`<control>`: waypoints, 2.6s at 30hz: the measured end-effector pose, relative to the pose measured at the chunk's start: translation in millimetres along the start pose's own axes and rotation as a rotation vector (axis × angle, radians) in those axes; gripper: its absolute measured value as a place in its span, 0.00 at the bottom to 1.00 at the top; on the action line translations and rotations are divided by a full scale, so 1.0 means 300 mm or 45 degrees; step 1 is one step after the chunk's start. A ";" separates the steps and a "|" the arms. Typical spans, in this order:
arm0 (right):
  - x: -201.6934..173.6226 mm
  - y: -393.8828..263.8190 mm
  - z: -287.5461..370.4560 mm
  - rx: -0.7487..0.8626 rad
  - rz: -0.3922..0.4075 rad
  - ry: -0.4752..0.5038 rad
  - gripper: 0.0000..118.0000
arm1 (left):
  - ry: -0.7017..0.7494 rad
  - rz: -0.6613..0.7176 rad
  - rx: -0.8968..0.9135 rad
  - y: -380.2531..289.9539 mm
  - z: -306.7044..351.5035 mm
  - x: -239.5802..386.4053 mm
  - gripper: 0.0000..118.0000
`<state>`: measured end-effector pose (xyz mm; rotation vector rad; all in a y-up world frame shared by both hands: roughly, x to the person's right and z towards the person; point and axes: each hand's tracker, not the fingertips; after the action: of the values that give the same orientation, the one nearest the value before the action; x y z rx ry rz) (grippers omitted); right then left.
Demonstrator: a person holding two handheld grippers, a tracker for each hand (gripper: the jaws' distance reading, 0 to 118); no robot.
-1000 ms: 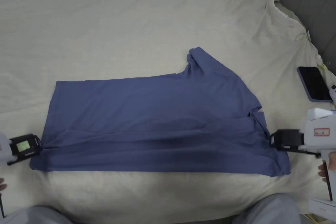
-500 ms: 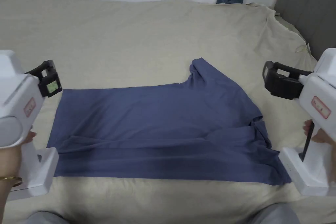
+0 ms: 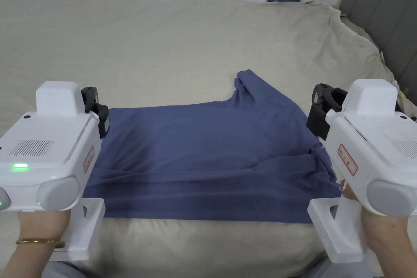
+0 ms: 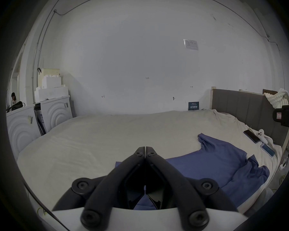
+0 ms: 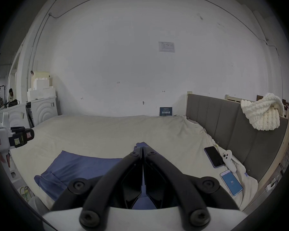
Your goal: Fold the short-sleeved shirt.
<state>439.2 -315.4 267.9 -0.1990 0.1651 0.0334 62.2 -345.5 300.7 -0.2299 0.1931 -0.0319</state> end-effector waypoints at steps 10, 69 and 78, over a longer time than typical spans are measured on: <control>0.003 0.008 -0.080 -0.029 -0.046 -0.006 0.00 | -0.016 0.024 -0.101 0.034 -0.124 -0.076 0.00; 0.156 0.198 -0.835 -0.698 -0.100 0.025 0.99 | 0.064 0.230 -0.479 0.069 -0.652 -0.301 0.00; 0.226 -0.019 -1.226 -1.139 -0.062 -0.211 0.99 | 0.083 0.249 -0.498 0.060 -0.690 -0.283 0.00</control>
<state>447.6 -393.3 -97.8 -1.0896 -0.0310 0.0741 -61.1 -369.7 114.8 -0.5988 0.2858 0.1943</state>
